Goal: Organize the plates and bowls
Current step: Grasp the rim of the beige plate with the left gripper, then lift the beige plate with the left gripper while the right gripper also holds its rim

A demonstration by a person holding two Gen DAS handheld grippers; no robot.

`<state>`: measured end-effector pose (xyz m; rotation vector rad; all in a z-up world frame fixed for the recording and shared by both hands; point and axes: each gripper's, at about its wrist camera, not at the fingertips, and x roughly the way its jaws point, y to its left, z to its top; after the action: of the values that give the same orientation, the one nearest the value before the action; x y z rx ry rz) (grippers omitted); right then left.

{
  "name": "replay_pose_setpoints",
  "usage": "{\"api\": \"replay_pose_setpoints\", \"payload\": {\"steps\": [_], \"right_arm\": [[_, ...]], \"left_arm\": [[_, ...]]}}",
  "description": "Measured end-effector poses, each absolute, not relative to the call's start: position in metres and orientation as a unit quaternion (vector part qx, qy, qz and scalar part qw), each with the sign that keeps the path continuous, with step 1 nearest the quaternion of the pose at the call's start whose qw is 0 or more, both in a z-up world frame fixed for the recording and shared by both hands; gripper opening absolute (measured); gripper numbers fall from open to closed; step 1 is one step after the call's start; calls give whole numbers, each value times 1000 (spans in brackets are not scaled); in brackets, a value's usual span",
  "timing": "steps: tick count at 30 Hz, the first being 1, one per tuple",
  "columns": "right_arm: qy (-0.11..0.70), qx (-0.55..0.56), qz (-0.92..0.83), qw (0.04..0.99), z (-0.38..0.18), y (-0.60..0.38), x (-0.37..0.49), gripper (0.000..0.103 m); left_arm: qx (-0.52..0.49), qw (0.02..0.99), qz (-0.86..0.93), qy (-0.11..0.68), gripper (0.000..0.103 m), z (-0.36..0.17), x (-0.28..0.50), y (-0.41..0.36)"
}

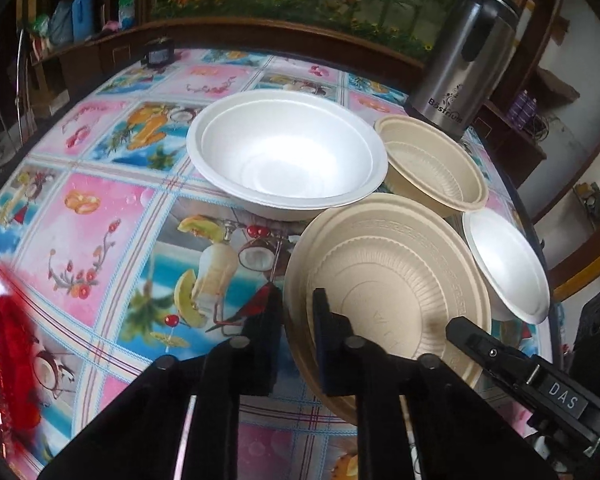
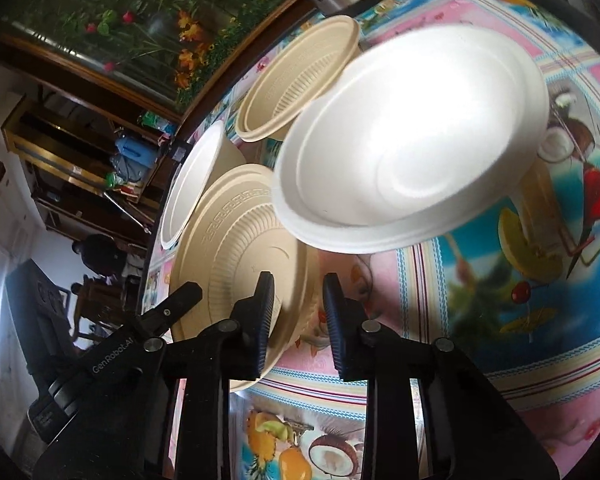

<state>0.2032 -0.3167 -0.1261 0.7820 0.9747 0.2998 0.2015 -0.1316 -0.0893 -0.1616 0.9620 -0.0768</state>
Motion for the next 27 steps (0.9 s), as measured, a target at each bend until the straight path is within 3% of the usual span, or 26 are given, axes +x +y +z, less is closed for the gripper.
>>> {"api": "replay_pose_setpoints", "payload": {"steps": [27], "right_arm": [[458,335,133,813,-126,-310,202,21]], "left_arm": [[12,915,-30,403,12,-85,196,-149]]}}
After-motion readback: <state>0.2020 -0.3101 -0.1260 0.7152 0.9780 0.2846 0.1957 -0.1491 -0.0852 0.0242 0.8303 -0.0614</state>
